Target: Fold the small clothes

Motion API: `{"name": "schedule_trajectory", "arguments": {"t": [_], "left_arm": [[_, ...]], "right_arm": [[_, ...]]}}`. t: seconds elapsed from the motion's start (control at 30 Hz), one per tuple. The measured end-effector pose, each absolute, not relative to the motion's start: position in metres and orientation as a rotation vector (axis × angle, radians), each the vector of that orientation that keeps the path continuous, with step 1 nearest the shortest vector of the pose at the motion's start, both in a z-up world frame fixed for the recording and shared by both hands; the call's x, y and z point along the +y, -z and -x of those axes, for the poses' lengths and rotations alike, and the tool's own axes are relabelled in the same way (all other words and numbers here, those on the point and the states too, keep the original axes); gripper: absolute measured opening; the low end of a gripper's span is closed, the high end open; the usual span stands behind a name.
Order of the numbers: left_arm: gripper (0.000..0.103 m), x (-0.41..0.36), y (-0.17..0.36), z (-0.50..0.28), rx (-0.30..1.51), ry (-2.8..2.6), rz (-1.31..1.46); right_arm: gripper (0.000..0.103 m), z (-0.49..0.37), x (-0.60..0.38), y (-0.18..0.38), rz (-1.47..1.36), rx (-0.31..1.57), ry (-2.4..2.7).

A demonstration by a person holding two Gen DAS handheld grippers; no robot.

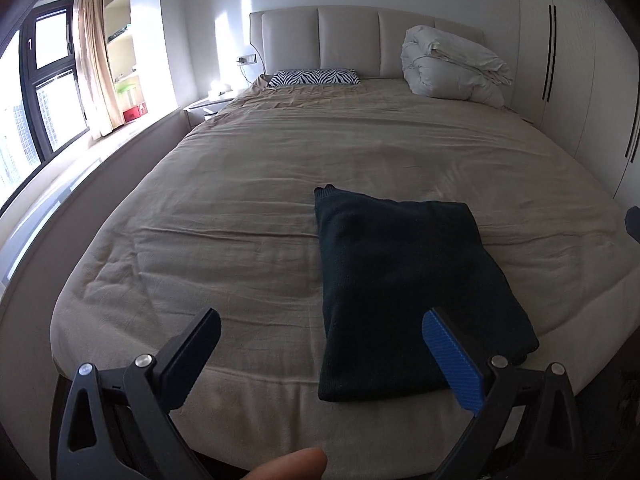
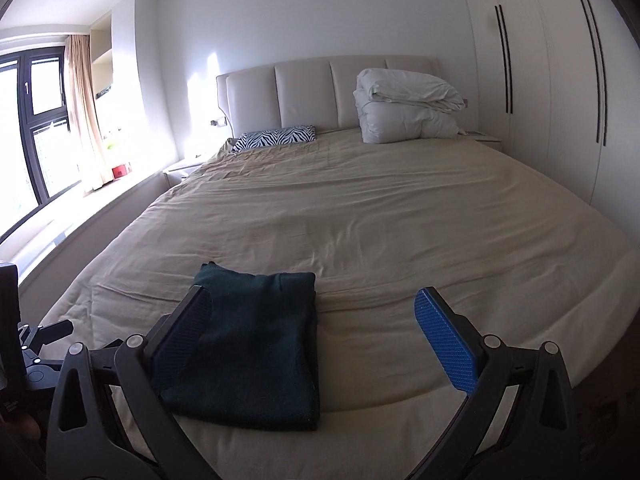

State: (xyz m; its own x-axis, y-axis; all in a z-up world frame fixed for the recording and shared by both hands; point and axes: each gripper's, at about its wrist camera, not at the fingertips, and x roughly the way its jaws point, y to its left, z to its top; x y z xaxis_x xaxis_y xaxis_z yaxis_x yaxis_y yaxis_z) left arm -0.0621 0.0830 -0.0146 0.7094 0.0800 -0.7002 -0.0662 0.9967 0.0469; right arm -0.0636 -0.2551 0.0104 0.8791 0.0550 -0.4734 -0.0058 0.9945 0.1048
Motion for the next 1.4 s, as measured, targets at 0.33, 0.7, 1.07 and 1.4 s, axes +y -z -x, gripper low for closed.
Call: {"name": "schedule_trajectory", "arguments": {"t": [0.33, 0.7, 1.07, 1.4], "left_arm": [[0.103, 0.092, 0.04, 0.051, 0.874, -0.077, 0.012], [0.103, 0.095, 0.049, 0.048, 0.911, -0.072, 0.034], [0.103, 0.097, 0.05, 0.048, 0.907, -0.08, 0.036], [0.103, 0.098, 0.049, 0.047, 0.913, -0.079, 0.037]], "right_arm": [[0.103, 0.028, -0.247, 0.056, -0.068, 0.76, 0.034], [0.103, 0.02, -0.239, 0.075, -0.053, 0.835, 0.033], [0.103, 0.02, -0.233, 0.08, -0.054, 0.853, 0.029], [0.103, 0.021, -0.232, 0.08, -0.06, 0.854, 0.027]]}}
